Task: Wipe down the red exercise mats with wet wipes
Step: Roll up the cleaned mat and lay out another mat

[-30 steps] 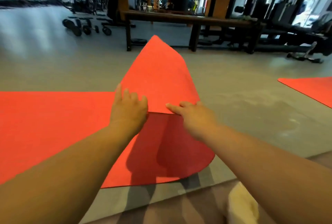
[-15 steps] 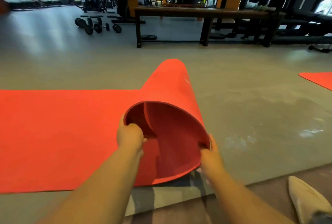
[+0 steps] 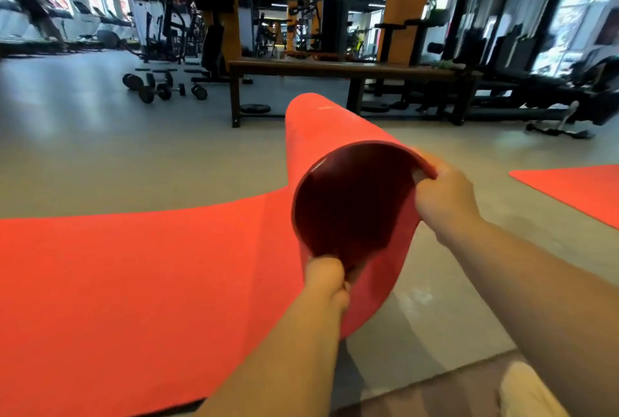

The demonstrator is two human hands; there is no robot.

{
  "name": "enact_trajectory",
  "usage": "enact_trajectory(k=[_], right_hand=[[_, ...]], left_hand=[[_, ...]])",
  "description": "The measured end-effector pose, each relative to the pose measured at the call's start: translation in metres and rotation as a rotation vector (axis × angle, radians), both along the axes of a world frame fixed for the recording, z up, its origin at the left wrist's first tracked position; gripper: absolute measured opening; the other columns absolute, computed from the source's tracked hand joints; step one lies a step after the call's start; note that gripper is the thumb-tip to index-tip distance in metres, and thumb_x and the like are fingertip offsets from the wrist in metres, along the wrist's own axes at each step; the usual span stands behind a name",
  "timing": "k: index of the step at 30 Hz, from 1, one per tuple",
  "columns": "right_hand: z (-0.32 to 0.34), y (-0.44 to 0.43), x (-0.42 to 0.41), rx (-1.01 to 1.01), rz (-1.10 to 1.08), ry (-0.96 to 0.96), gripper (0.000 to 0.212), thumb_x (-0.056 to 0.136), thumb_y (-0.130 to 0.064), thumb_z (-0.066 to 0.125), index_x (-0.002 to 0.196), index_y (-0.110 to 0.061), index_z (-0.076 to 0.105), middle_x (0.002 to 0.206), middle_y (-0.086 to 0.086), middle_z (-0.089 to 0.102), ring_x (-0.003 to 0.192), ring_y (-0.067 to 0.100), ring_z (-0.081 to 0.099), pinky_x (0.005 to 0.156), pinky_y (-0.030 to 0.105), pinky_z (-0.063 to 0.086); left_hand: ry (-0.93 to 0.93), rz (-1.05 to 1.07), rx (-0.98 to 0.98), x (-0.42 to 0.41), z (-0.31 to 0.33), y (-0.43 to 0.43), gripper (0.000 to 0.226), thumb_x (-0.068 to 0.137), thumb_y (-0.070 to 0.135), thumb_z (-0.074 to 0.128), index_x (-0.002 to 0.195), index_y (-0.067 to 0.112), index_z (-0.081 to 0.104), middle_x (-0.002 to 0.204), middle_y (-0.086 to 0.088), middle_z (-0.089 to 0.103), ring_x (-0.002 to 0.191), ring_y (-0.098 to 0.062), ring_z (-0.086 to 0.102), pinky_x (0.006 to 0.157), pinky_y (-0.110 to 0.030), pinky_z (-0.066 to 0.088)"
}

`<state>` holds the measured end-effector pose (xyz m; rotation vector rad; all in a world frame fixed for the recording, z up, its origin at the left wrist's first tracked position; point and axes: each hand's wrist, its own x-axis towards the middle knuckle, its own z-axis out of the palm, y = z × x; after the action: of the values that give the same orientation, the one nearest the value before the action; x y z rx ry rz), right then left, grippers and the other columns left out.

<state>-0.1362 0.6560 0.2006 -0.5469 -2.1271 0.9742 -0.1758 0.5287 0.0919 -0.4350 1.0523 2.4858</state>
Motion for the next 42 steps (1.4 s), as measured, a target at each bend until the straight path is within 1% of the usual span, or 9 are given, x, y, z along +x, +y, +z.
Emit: enact_trajectory(k=[6,12,14,16,19,23,31,37,42], right_hand=[[-0.014,0.021,0.023,0.400,0.159,-0.354,0.053,0.092,-0.023,0.049,0.135,-0.053,0.039,0.133,0.003,0.057,0.114,0.029,0.056,0.093,0.035,0.047],[-0.055,-0.004,0.015,0.630,0.260,-0.576,0.054,0.096,-0.030,0.039,0.131,-0.068,0.024,0.138,0.003,0.052,0.118,0.031,0.053,0.093,0.036,0.046],[-0.054,-0.021,0.007,0.746,0.308,-0.575,0.056,0.095,-0.028,0.039,0.132,-0.067,0.023,0.133,0.005,0.055,0.114,0.031,0.055,0.089,0.035,0.044],[-0.053,-0.039,0.004,0.823,0.353,-0.567,0.053,0.096,-0.032,0.041,0.134,-0.063,0.024,0.129,0.008,0.058,0.112,0.031,0.056,0.087,0.036,0.044],[-0.058,-0.057,0.004,0.866,0.387,-0.553,0.053,0.093,-0.038,0.047,0.140,-0.054,0.026,0.130,0.005,0.057,0.114,0.030,0.055,0.090,0.037,0.045],[-0.066,-0.057,0.015,0.812,0.361,-0.440,0.059,0.086,-0.024,0.054,0.139,-0.042,0.035,0.138,-0.006,0.050,0.122,0.024,0.049,0.095,0.039,0.045],[-0.131,-0.002,0.048,0.188,0.134,-0.656,0.075,0.079,-0.044,0.065,0.144,-0.032,0.029,0.133,0.012,0.055,0.116,0.033,0.055,0.089,0.034,0.045],[-0.191,-0.053,0.037,-0.055,0.251,-0.624,0.078,0.087,-0.014,0.053,0.146,-0.048,0.016,0.122,0.014,0.062,0.101,0.034,0.061,0.078,0.031,0.047],[-0.146,-0.075,0.018,0.378,0.002,-0.453,0.073,0.083,-0.010,0.048,0.141,-0.051,0.029,0.093,0.017,0.068,0.081,0.039,0.061,0.065,0.038,0.047]], left_hand=[[-0.117,-0.204,0.020,0.024,-0.030,0.048,0.025,0.098,0.006,0.047,0.122,0.005,0.054,0.108,-0.015,0.060,0.074,-0.028,0.058,0.052,-0.044,0.054],[-0.102,-0.150,-0.643,0.029,-0.087,-0.059,0.040,0.086,0.031,0.067,0.115,0.005,0.056,0.092,-0.014,0.065,0.072,-0.026,0.068,0.056,-0.033,0.057],[0.037,0.095,-1.074,0.021,-0.081,-0.104,0.082,0.075,0.034,0.076,0.140,0.003,0.037,0.127,-0.023,0.056,0.115,-0.032,0.057,0.096,-0.042,0.047],[0.396,0.250,-1.438,0.015,-0.051,-0.134,0.100,0.069,0.035,0.078,0.149,0.014,0.022,0.146,-0.019,0.039,0.135,-0.032,0.036,0.111,-0.042,0.029],[1.050,0.093,-1.729,0.004,-0.002,-0.138,0.093,0.072,0.036,0.074,0.149,0.031,0.023,0.152,-0.004,0.033,0.134,-0.026,0.038,0.105,-0.041,0.036],[1.205,-0.161,-2.117,-0.015,0.026,-0.125,0.035,0.092,0.031,0.049,0.127,0.029,0.048,0.122,-0.007,0.062,0.107,-0.031,0.060,0.080,-0.039,0.048],[0.751,-0.202,-2.028,-0.052,-0.021,-0.204,0.017,0.084,0.003,0.048,0.101,0.005,0.053,0.105,-0.026,0.063,0.098,-0.041,0.061,0.075,-0.041,0.047],[0.354,-0.190,-1.796,-0.044,-0.060,-0.262,0.029,0.079,-0.002,0.051,0.107,0.002,0.056,0.110,-0.029,0.062,0.101,-0.041,0.059,0.072,-0.036,0.042],[0.929,0.031,-1.904,-0.035,-0.025,-0.246,0.084,0.073,0.022,0.070,0.145,0.038,0.030,0.144,-0.008,0.045,0.120,-0.033,0.054,0.089,-0.043,0.048]])
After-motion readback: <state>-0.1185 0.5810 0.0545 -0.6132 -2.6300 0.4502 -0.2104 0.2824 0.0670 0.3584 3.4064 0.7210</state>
